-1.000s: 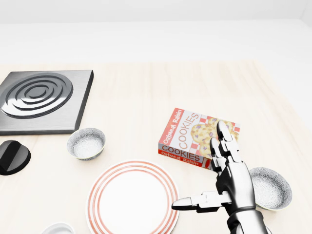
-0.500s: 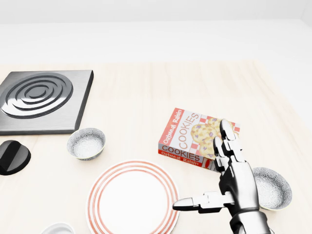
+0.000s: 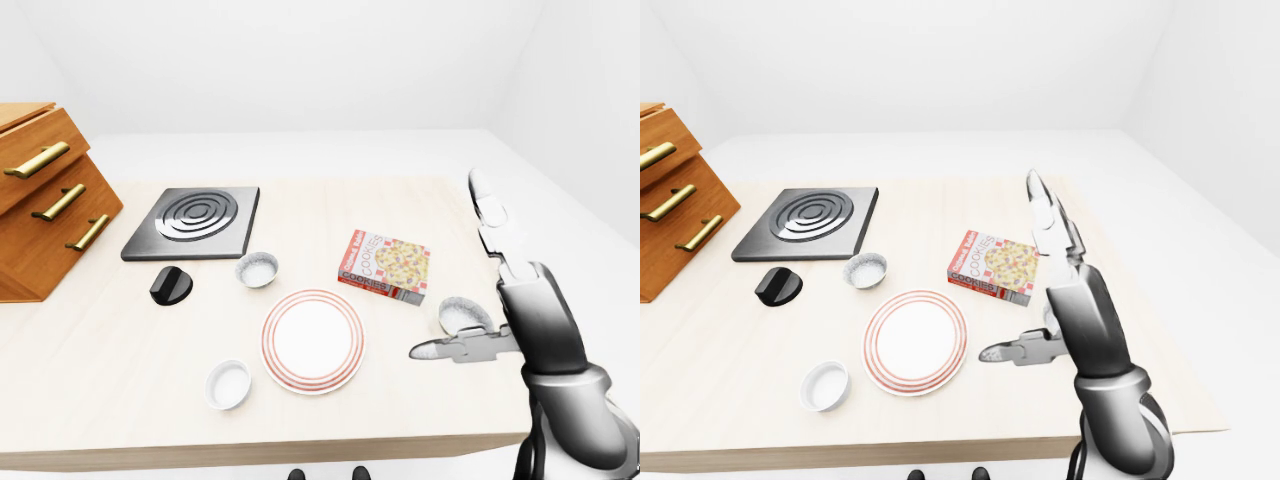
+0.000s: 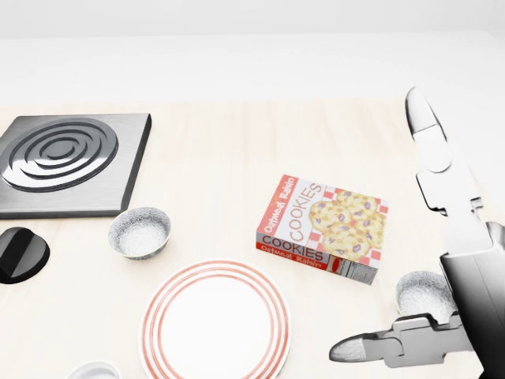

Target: Pick the akita bowl next to the plate and place it on the plate.

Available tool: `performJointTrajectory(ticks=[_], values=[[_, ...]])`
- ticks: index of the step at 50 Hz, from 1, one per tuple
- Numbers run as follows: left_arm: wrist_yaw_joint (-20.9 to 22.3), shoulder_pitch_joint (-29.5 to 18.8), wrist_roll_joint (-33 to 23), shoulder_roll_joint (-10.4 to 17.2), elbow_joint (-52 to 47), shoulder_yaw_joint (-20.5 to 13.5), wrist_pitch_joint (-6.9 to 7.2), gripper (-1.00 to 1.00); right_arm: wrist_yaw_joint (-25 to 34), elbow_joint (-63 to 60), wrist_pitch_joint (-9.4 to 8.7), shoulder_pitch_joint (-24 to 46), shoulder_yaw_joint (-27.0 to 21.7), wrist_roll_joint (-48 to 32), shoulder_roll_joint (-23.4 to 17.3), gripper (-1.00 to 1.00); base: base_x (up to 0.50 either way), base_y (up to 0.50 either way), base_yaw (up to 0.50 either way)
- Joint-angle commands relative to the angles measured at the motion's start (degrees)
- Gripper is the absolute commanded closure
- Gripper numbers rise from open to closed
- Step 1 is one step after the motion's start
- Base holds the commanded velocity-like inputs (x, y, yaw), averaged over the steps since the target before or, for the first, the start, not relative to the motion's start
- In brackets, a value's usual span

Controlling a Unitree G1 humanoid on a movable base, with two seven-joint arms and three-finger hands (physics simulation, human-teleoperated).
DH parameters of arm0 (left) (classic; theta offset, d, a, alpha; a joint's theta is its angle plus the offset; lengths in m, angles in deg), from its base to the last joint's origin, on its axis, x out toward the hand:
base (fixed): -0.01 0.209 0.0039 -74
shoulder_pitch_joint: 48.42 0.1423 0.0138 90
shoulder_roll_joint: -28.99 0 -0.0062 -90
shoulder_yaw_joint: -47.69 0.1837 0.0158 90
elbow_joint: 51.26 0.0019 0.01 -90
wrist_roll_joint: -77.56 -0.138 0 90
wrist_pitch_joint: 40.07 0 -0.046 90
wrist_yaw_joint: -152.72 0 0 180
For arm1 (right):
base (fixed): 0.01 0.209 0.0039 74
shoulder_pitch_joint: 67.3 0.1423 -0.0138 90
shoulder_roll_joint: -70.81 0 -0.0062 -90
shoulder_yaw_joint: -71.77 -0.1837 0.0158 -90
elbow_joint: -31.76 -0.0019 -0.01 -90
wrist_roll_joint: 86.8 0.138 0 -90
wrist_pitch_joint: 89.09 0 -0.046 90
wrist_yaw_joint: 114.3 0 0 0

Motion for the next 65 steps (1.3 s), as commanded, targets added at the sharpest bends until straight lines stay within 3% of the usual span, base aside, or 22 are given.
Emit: performJointTrajectory(ticks=[1, 4, 8, 9, 10, 11, 13, 14, 15, 16, 19, 24, 32, 40, 42, 46, 47, 49, 52, 65], values=[[-0.02, 0.10, 0.21, 0.11, 0.23, -0.21, 0.00, -1.00, 12.81, -7.02, 0.00, 6.01, -12.42, -26.40, 9.38, -1.00, 0.00, 0.00, 0.00], [0.02, 0.10, 0.22, 0.15, 0.48, -0.20, 0.00, -1.00, 12.81, -7.02, 0.00, 6.18, -15.33, -28.23, 8.03, -1.00, 0.00, 0.00, 0.00], [0.02, 0.17, 0.29, 0.19, 0.66, -0.28, 0.00, -1.00, 12.81, -7.02, 1.60, 5.62, -16.62, -29.32, 7.58, -1.00, 0.00, 0.00, 0.00], [-0.04, 0.18, 0.54, 0.26, 0.40, -0.39, 0.00, -1.00, 12.81, -7.02, 3.63, 4.04, -16.55, -30.34, 6.40, -1.00, 0.00, 0.00, 0.00], [-0.05, 0.18, 0.56, 0.26, 0.37, -0.40, 0.00, -1.00, 12.81, -7.02, 3.71, 3.80, -16.43, -30.39, 6.28, -1.00, 0.00, 0.00, 0.00], [-0.13, 0.18, 0.62, 0.42, 0.05, -0.48, 0.00, -1.00, 12.81, -7.02, 6.71, 0.50, -16.22, -31.91, 3.71, -1.00, 0.00, 0.00, 0.00], [-0.07, 0.13, 0.54, 0.38, 0.11, -0.49, 0.00, -1.00, 12.81, -6.61, 5.74, -3.85, -13.92, -33.33, 1.68, -1.00, 0.00, 0.00, 0.00], [-0.03, 0.12, 0.57, 0.33, 0.18, -0.49, 0.00, -1.00, 12.81, -5.39, 6.65, -5.61, -13.13, -34.73, 0.52, -1.00, 0.00, 0.00, 0.00], [-0.04, 0.13, 0.58, 0.33, 0.19, -0.48, 0.00, -1.00, 12.81, -5.33, 6.20, -5.96, -12.66, -34.86, 0.03, -1.00, 0.00, 0.00, 0.00], [0.00, 0.13, 0.56, 0.35, 0.34, -0.49, 0.00, -1.00, 12.81, -3.42, 8.50, -8.12, -12.52, -36.56, -0.75, -1.00, 0.00, 0.00, 0.00], [-0.01, 0.16, 0.64, 0.41, 0.42, -0.56, 0.00, -1.00, 12.81, -2.61, 8.39, -8.90, -12.55, -37.68, -0.82, -1.00, 0.00, 0.00, 0.00], [-0.10, 0.14, 0.60, 0.39, 0.39, -0.48, 0.00, -1.00, 12.34, -0.60, 10.00, -9.64, -14.39, -41.41, -2.06, -1.00, 0.00, 0.00, 0.00], [-0.23, 0.26, 0.88, 0.61, 0.57, -0.90, 0.00, -1.00, 5.47, 5.61, 10.00, -12.99, -12.75, -48.77, 0.63, -1.00, 0.00, 0.00, 0.00], [-0.46, 0.29, 1.10, 0.73, -0.01, -1.24, 0.00, -1.00, -0.07, 11.06, 10.00, -12.98, -9.34, -54.16, 0.81, -1.00, 0.00, 0.00, 0.00], [-0.40, 0.33, 1.15, 0.70, 0.00, -1.34, 0.00, -1.00, -1.81, 12.34, 8.77, -13.00, -8.46, -55.17, 0.62, -1.00, 0.00, 0.00, 0.00], [-0.41, 0.33, 1.16, 0.71, 0.00, -1.34, 0.00, -1.00, -1.98, 12.41, 8.07, -13.15, -7.95, -55.11, 0.15, -1.00, 0.00, 0.00, 0.00], [-0.33, 0.36, 1.19, 0.66, 0.14, -1.40, 0.00, -1.00, -6.54, 16.58, 5.21, -12.06, -7.22, -57.79, 1.37, -1.00, 0.00, 0.00, 0.00], [-0.34, 0.38, 1.22, 0.67, 0.16, -1.39, 0.00, -1.00, -7.01, 16.96, 3.99, -12.20, -6.39, -57.74, 0.70, -1.00, 0.00, 0.00, 0.00], [-0.33, 0.51, 1.19, 0.65, 0.04, -1.45, 0.00, -1.00, -11.60, 20.14, 0.02, -11.63, -5.39, -59.14, -0.46, -1.00, 0.00, 0.00, 0.00], [0.01, 0.48, 1.16, 0.39, 0.13, -1.25, 0.00, -1.00, -20.15, 27.31, 0.00, -12.18, -3.07, -58.28, -3.12, -1.00, 0.00, 0.00, 0.00]])
